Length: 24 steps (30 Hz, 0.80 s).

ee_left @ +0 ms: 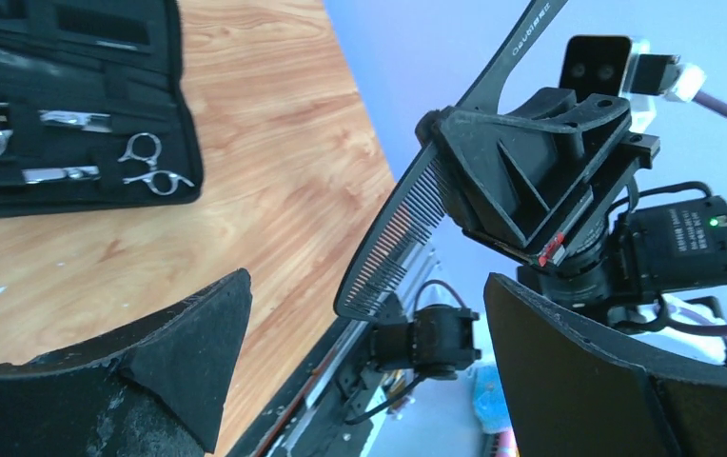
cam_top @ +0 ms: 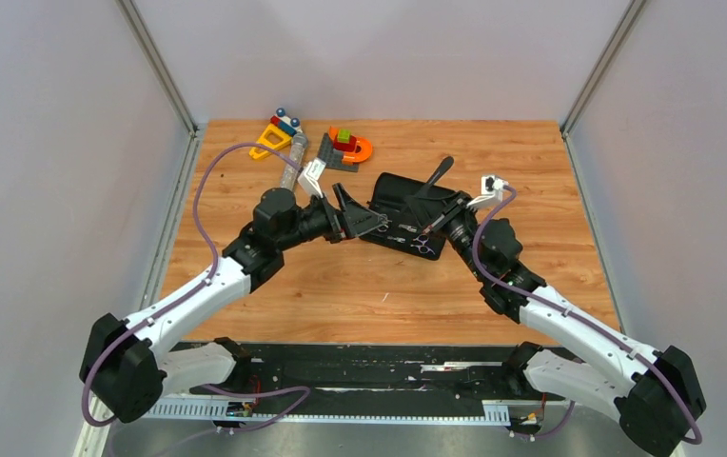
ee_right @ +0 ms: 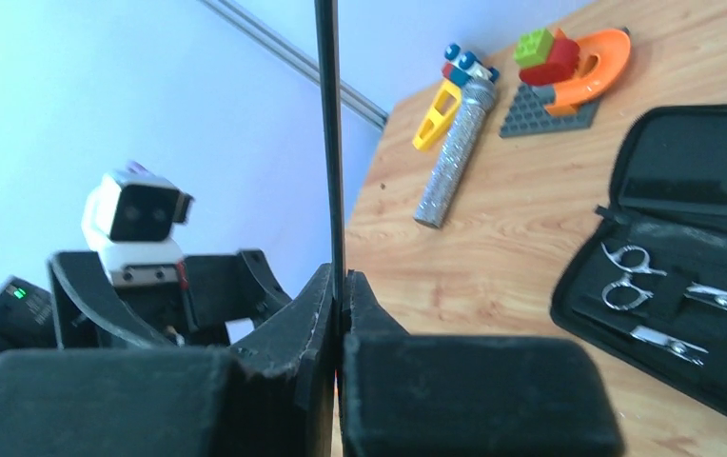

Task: Sort the hair-cutting tools
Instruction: Pick up the comb at the center of the board.

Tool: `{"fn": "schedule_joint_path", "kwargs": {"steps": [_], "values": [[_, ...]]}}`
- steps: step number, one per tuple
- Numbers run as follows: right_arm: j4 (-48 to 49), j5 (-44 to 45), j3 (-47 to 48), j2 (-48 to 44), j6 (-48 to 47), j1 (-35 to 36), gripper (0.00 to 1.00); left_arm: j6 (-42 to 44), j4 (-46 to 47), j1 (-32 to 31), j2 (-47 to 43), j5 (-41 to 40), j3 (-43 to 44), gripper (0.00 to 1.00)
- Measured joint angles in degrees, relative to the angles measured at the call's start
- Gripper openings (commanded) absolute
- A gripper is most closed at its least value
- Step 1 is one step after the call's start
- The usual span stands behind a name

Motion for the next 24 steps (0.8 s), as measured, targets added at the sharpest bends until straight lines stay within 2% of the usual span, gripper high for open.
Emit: {"fn": "schedule_joint_path", "kwargs": {"steps": [8,12,19,24], "values": [[8.6,4.3,-0.9,0.4,4.0,0.0,0.00,-9.4,10.9,-5.6,2.4,-5.3,-4.9,0.97],[11.2,5.4,-0.9,0.5,4.1,0.0,0.00,-12.0,13.8,-7.0,2.6,-7.9,-5.9,0.87],[15.1,4.4,-1.4,0.5,2.7,-0.4,0.00,-15.4,20.5,-7.1,3.3,-9.6,-6.1,0.76],[17.2,2.8,-2.2,0.6,2.3,-0.4,0.00,-18.5,26.0,-7.1,5.7,-9.8,-6.1,0.61]]}}
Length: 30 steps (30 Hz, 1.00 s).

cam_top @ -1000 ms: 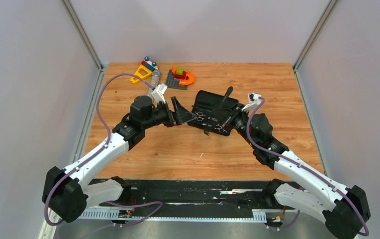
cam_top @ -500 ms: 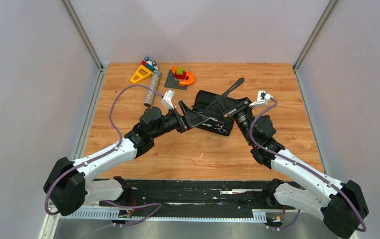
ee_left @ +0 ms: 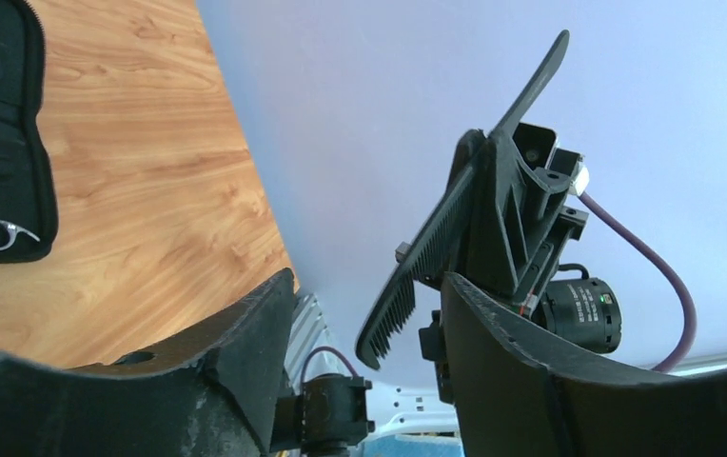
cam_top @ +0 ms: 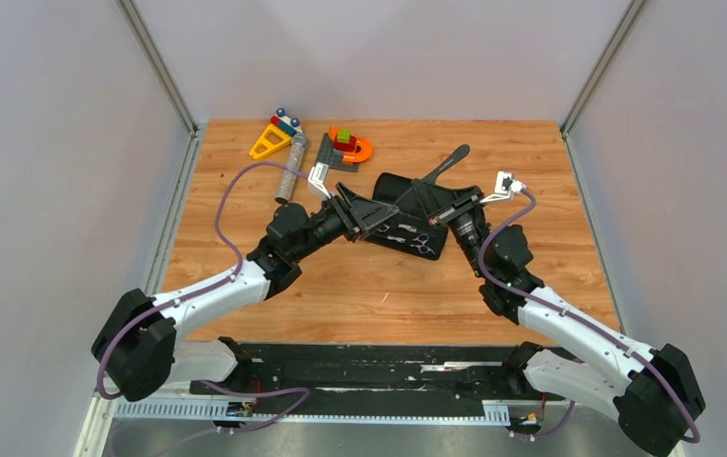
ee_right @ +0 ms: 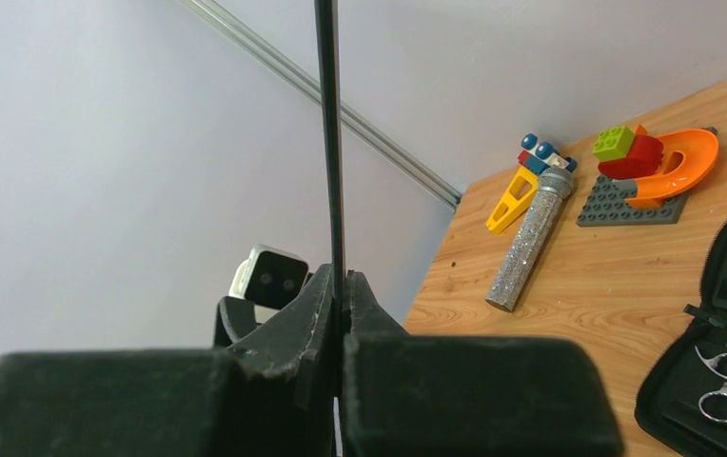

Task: Sort the hair-cutting tools
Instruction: Pick up the comb at the center of the board.

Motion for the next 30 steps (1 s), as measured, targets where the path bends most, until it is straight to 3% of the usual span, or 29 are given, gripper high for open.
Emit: {"fn": "schedule_joint_path", "kwargs": {"steps": [5,14,17,21,23,30], "values": [[1.2,-0.5,-0.6,0.0,0.0,0.0,0.01,-2.9,5.0,-0.1,3.1,0.1,-0.3,0.51],[1.3,0.1,-1.4,-0.1,0.4,-0.1,0.11,-5.0,9.3,-0.6,3.6,0.4,-0.8,0.10],[0.3,1.0,-1.5,-0.1,1.0,-0.3,0.28,-5.4,11.1,-0.8,3.5,0.3,-1.2,0.00],[-1.7,2.0,-1.7,-0.1,-0.1,-0.5,0.64,-5.6,11.8,-0.8,3.5,0.0,-1.8,0.00],[-3.9,2.1,-1.2,0.0,-2.2,-0.5,0.77,-5.6,10.9,0.0,3.4,0.2,-2.5,0.00],[-22.1,2.1,7.6,4.2,-11.7,-0.7,1.00,0.2,-6.3,11.4,-1.5,2.5,-3.8,0.00]]}}
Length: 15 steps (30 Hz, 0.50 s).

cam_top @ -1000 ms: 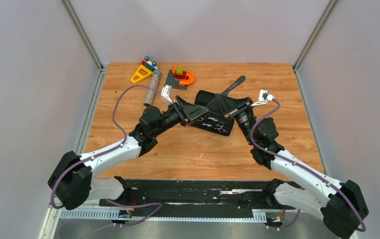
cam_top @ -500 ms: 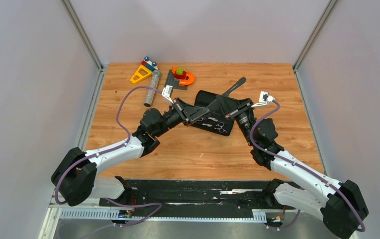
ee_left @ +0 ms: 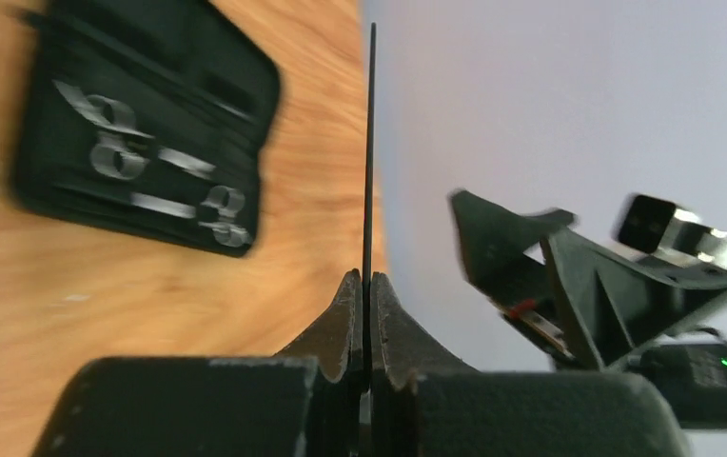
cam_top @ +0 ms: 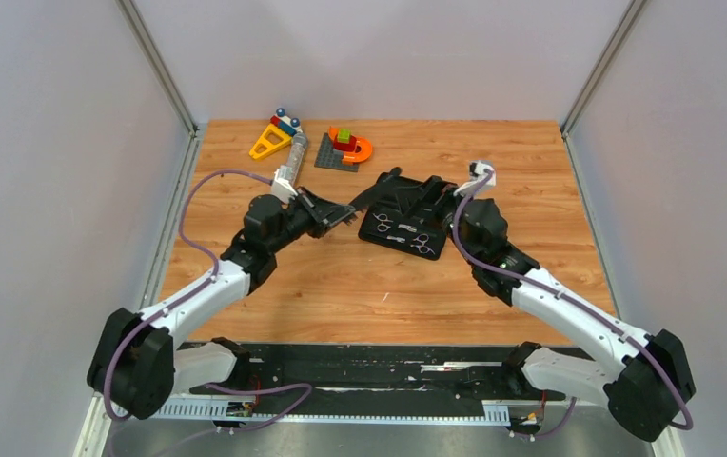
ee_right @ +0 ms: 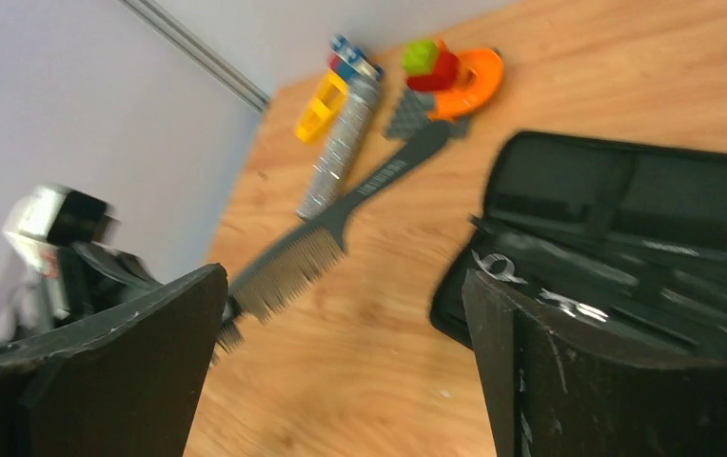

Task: Sort the hair-cutting tools
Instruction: Pick up the comb at the center of the board, then move the hairdressing tool bag to the center of the board.

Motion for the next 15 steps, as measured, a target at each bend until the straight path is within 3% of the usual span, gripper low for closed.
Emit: {"fn": "schedule_joint_path", "kwargs": {"steps": [3,9,15], "values": [[-8.3,0.0,4.6,4.2,-4.2,-0.1,1.00,7.5,-13.7,6.6,-3.3,0.4,1.2,0.00],[-24.5,-1.3,16.8,20.1,-13.1,-0.5,0.86,20.3,-35.5,17.9,-4.7,3.3,5.7,0.00],[-33.9,-7.9,27.4,35.3,-21.4,-0.6,0.71,28.3,-51.4,22.6,-8.3,2.3,6.5,0.00]]}}
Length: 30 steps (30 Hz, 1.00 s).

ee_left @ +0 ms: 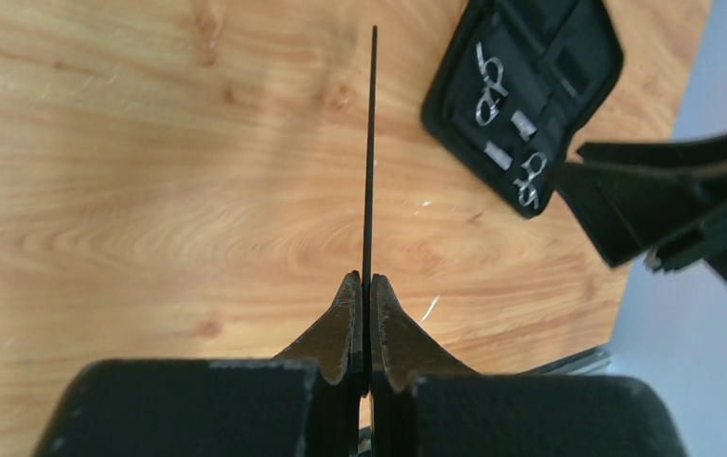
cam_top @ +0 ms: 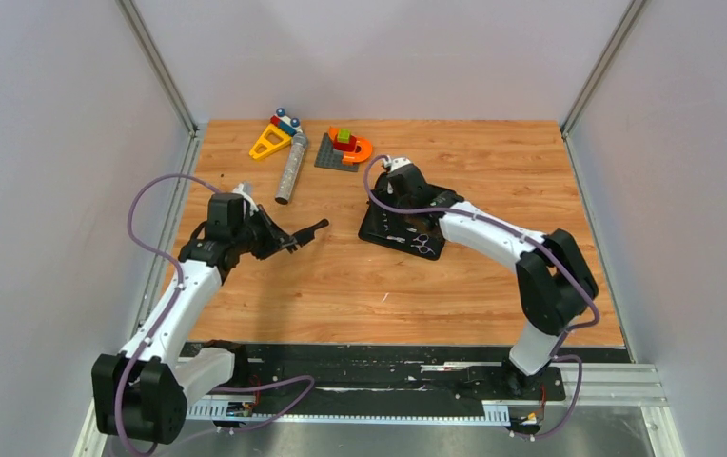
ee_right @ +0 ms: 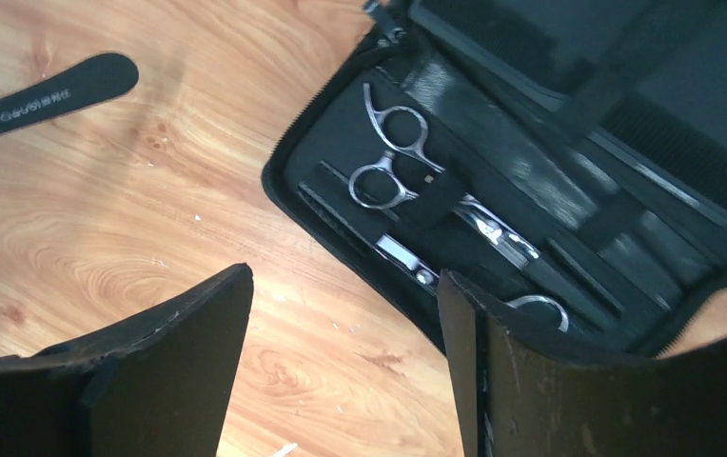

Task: Sort the hair-cutting tools
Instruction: Move the hairdressing tool bag to the center of the board.

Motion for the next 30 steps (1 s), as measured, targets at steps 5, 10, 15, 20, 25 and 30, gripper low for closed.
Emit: {"fn": "schedule_joint_path", "kwargs": {"steps": [5,10,15,20,25,30], "values": [[-3.2,-5.1,7.7,9.0,-4.3,0.1,0.66,4.2,-8.2,0.2,-3.8,-2.6,0.5,0.00],[-4.4,-9.0,12.0,14.6,-6.8,0.3,0.60,7.0,-12.8,0.4,-5.5,-5.3,1.8,0.00],[-5.0,-12.4,12.8,18.2,-8.3,0.6,0.57,8.4,-15.3,0.4,-6.9,-6.3,1.9,0.00],[-5.8,-14.7,12.6,19.3,-9.5,0.9,0.54,9.4,-16.5,0.4,-7.8,-6.5,2.0,0.00],[-5.3,-16.0,9.7,18.1,-10.2,2.0,0.52,10.4,-16.8,0.4,-7.8,-6.4,3.2,0.00],[-5.8,-18.0,2.7,13.0,-8.9,4.9,0.50,11.3,-16.7,0.4,-7.4,-5.4,5.2,0.00]]}}
